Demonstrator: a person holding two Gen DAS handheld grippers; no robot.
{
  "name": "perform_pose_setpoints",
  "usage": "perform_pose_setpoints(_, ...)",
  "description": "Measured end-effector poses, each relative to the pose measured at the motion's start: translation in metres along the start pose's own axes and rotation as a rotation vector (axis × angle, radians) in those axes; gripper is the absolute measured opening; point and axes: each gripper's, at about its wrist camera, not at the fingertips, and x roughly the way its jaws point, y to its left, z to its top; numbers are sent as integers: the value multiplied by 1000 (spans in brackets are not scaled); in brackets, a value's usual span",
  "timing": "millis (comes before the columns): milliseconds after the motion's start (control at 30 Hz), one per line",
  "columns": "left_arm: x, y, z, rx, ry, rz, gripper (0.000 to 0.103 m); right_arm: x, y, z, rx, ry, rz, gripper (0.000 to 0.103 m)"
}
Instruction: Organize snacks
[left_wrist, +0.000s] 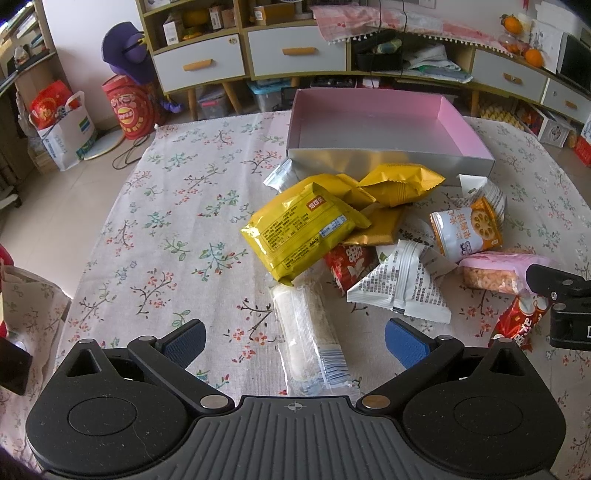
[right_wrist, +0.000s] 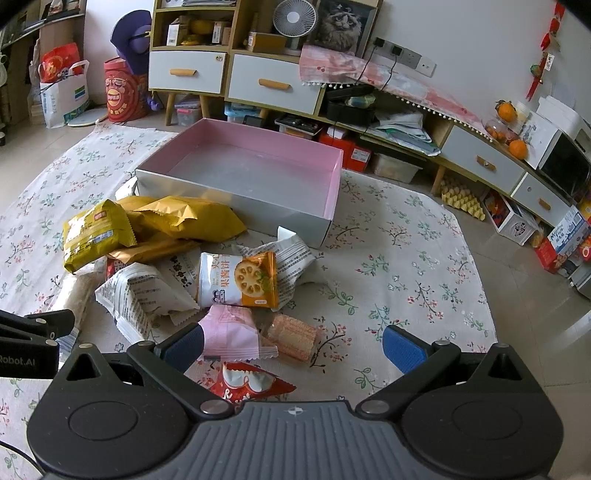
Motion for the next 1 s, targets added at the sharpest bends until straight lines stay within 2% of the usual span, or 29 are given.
perform_pose_setpoints(733,1,-1,0,17,3,7,103,3,4,-1,-15,9,6,86)
perform_pose_setpoints(1000,7,2,6,26,17,-14,103,8,-1,4,0,51,44,86)
